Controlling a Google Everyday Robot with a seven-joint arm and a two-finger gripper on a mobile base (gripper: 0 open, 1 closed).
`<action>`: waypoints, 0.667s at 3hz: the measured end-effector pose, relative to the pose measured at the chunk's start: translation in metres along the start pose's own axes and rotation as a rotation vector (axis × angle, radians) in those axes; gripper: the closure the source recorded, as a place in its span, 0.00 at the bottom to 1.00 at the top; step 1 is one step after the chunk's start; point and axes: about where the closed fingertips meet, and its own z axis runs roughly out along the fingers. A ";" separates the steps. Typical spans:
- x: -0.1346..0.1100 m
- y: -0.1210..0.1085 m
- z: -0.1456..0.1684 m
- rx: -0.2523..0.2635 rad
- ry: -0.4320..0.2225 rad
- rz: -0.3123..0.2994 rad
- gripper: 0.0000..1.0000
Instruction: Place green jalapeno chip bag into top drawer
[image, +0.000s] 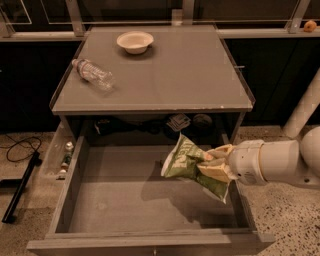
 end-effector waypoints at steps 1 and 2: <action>0.013 0.004 0.052 -0.054 0.034 0.025 1.00; 0.023 0.008 0.092 -0.077 0.062 0.035 1.00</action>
Offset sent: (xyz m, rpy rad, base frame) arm 0.0448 0.0781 -0.1176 -0.0296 0.1376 0.0396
